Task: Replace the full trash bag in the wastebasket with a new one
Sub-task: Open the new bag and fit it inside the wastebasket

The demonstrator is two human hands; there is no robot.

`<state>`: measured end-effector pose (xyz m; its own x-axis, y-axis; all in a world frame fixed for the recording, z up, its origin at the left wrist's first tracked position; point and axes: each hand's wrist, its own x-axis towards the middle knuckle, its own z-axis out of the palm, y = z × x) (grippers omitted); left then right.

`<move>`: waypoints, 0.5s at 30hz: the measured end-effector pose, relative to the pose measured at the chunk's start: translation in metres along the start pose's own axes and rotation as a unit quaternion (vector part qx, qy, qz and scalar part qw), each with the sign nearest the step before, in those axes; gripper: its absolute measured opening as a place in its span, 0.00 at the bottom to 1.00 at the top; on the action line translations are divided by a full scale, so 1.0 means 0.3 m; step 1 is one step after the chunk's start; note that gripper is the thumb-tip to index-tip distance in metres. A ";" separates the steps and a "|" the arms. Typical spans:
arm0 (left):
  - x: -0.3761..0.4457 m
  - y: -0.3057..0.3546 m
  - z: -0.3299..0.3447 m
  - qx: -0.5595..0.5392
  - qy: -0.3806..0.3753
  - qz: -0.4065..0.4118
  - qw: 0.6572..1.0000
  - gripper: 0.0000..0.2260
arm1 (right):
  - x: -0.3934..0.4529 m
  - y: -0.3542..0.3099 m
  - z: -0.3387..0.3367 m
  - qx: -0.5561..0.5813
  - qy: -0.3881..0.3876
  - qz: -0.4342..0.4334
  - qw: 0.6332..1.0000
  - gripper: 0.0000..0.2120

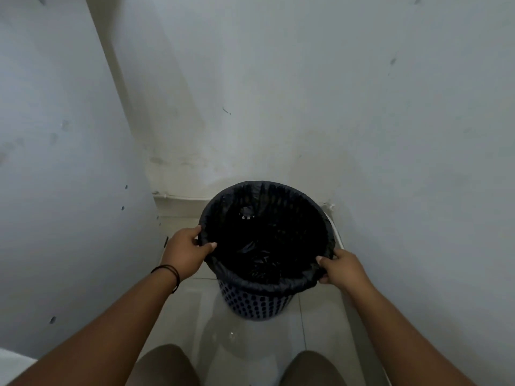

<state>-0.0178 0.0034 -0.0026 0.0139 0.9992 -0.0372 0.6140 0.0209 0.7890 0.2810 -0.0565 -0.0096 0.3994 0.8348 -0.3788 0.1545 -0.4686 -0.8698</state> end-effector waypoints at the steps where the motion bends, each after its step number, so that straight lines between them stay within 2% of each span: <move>1: 0.027 -0.004 0.001 -0.003 0.002 -0.005 1.000 0.21 | 0.029 -0.012 0.008 0.003 0.002 -0.008 1.000 0.14; 7: 0.188 0.011 0.025 0.015 0.029 0.021 0.999 0.19 | 0.195 -0.092 0.046 0.006 0.041 -0.025 0.999 0.23; 11: 0.257 -0.005 0.047 0.019 0.054 0.057 0.997 0.15 | 0.297 -0.115 0.040 -0.013 0.039 -0.025 0.999 0.22; 15: 0.317 -0.009 0.059 0.012 0.031 0.062 0.998 0.15 | 0.371 -0.147 0.034 -0.033 0.037 -0.014 0.999 0.21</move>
<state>-0.0044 0.0979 -0.0192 0.0419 0.9943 0.0985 0.6300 -0.1028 0.7698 0.3093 0.0601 -0.0166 0.4599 0.8252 -0.3280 0.2254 -0.4658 -0.8557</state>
